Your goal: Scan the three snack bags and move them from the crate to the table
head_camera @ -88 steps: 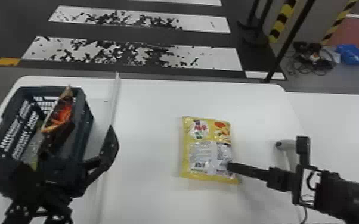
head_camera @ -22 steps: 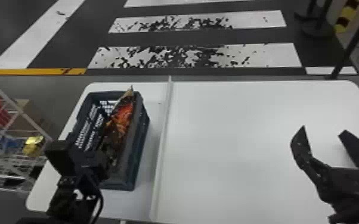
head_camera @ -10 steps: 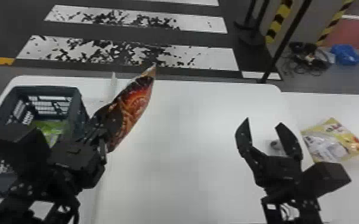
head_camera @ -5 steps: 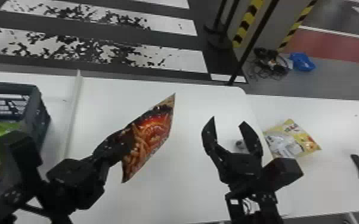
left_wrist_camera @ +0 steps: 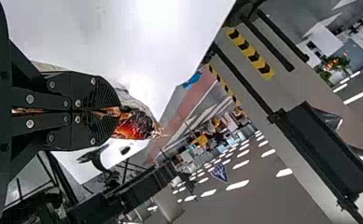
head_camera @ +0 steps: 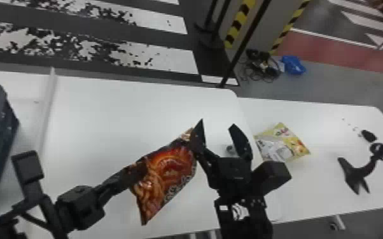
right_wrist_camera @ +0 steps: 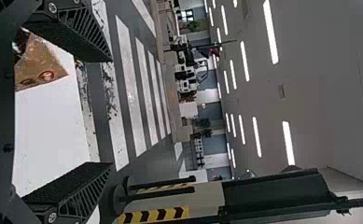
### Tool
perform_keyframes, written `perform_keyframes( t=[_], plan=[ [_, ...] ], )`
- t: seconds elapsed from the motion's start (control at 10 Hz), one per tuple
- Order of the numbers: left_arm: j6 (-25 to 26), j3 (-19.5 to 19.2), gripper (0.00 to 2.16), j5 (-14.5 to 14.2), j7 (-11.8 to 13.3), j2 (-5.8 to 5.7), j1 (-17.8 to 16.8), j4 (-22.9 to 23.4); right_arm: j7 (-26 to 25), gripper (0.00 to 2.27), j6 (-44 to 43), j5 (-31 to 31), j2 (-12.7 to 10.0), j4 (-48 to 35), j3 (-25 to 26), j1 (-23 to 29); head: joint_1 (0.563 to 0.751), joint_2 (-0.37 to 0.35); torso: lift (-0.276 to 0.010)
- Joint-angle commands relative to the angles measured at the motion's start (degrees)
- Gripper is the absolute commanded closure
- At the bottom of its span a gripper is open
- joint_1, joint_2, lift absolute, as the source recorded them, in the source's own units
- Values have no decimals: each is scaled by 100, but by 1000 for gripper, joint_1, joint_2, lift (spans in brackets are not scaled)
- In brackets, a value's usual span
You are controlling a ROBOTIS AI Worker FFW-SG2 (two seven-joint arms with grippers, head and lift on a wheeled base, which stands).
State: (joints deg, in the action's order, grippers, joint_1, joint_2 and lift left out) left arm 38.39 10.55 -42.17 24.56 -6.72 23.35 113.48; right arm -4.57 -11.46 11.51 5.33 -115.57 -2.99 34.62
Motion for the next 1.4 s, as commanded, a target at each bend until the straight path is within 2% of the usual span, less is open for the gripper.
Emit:
perform_keyframes(
  t=[0.0,0.1,0.2,0.3,0.4,0.5,0.6,0.7,0.8,0.9,1.0,1.1,1.2,1.3],
  plan=[
    [-240,96,2138,297,251,197,-428,-968,9,93,0,1,12,0,-35,1,695,-350,-62],
    [-591,307,2138,490,312,233,-630,-1390,0,93,0,-8,30,-27,-53,27,695,-350,-62],
    [-609,377,2138,525,391,277,-788,-1671,0,93,0,-8,39,-53,-53,53,695,-350,-62],
    [-626,395,2138,675,400,373,-867,-1803,0,93,0,1,48,-71,-44,80,695,-350,-62],
    [-626,492,2138,772,365,382,-911,-1864,0,93,-18,1,48,-88,-26,115,695,-350,-62],
    [-943,615,1932,877,110,373,-911,-1855,9,93,-35,1,48,-106,-17,141,695,-350,-62],
    [-1048,659,772,1062,-66,382,-911,-1847,9,93,-35,1,48,-141,-17,185,695,-350,-62],
    [-1119,667,-1,1150,-206,373,-911,-1847,9,93,-53,1,56,-176,-17,203,695,-350,-62],
    [-1171,685,-1,1360,-294,364,-911,-1811,9,93,-53,1,56,-185,-17,212,695,-350,-62],
    [-1277,764,29,1633,-487,347,-911,-1776,9,93,-35,1,56,-194,-17,220,695,-350,-62],
    [-1435,764,36,1738,-593,338,-920,-1785,9,93,-53,1,56,-220,-26,238,695,-350,-62],
    [-1505,773,36,1958,-830,320,-937,-1776,9,93,-53,1,56,-229,-26,247,695,-350,-62],
    [-1839,817,36,2327,-1050,303,-937,-1767,9,93,-53,-8,65,-229,-26,247,695,-350,-62],
    [-2103,834,36,2485,-1217,268,-929,-1759,9,93,-35,1,91,-229,-35,247,695,-343,-62]
  ],
)
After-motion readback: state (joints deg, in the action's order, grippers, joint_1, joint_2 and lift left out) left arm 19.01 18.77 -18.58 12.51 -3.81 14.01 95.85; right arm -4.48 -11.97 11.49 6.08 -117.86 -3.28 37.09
